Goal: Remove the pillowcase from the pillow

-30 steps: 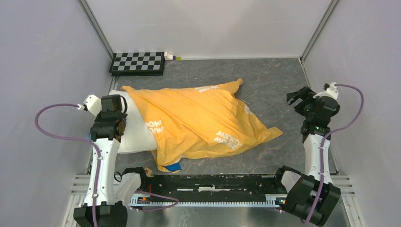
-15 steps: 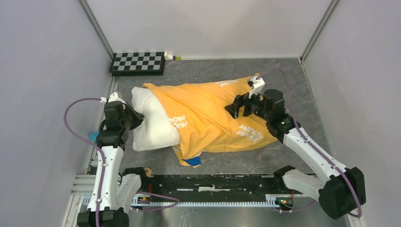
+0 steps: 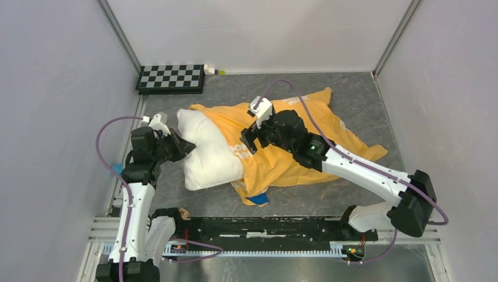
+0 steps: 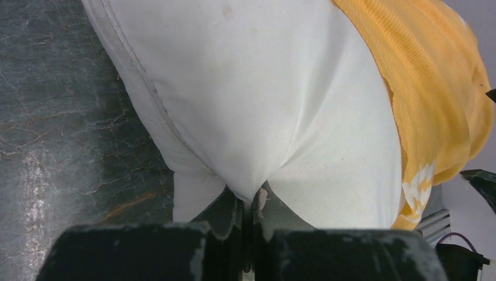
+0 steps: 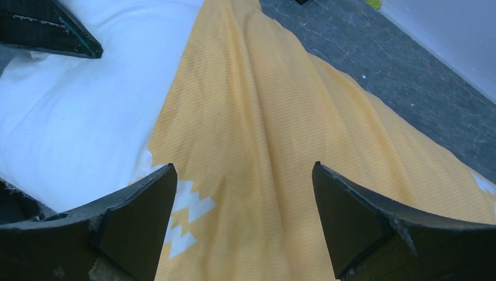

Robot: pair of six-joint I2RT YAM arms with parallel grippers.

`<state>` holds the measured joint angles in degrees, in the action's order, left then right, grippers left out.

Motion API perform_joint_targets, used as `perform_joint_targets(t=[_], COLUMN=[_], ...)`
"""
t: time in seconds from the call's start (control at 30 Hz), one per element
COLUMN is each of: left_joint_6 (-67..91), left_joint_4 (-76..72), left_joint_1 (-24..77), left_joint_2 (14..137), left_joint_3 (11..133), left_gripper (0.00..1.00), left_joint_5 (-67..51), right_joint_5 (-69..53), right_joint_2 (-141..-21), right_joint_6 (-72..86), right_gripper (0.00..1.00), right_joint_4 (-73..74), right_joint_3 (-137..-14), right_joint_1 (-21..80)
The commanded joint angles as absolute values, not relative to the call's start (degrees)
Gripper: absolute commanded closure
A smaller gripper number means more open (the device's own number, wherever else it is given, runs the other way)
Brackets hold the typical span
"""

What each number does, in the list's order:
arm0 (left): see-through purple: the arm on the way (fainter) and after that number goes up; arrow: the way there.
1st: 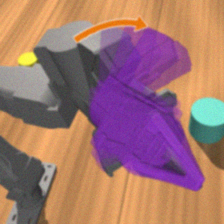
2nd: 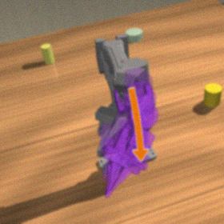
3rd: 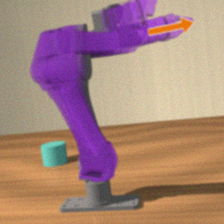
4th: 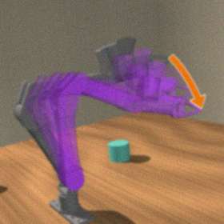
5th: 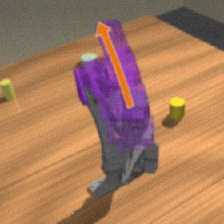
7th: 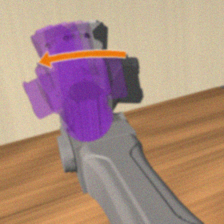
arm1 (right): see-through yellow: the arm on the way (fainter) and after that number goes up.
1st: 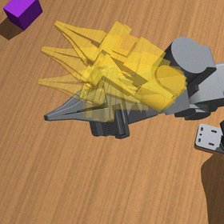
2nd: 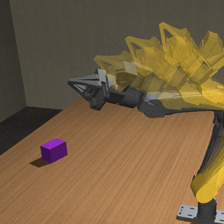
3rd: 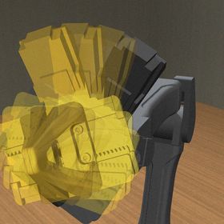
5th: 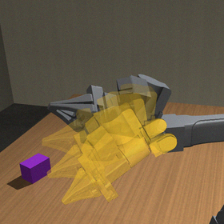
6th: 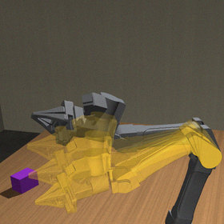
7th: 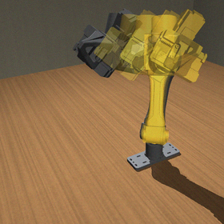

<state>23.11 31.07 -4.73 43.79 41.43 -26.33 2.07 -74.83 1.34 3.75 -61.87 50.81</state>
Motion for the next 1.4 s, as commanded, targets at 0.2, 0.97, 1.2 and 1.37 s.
perform_joint_targets(t=[0.2, 0.97, 1.2, 1.37], left_joint_6=[20.15, 19.75, 21.06, 22.67], left_joint_4=[27.93, 30.59, 25.59, 21.81], left_joint_1=[-4.13, -3.95, -3.87, -3.47], left_joint_2=[40.69, 38.3, 36.02, 34.58], left_joint_3=[41.55, 41.93, 41.1, 40.53], left_gripper=[0.98, 0.98, 0.98, 0.98], left_joint_5=[-29.37, -23.84, -31.01, -35.14], right_joint_5=[12.76, 38.5, 8.63, 7.25], right_joint_2=[-81.85, -74.89, -70.24, -71.83], right_joint_6=[-1.85, 8.6, 2.42, -2.16], right_gripper=[0.46, 1.0, 0.61, 0.37], right_joint_4=[4.65, 12.61, 5.92, 9.0], right_joint_3=[-67.15, -61.43, -57.78, -64.98], right_joint_1=[53.97, 31.6, 31.68, 38.27])
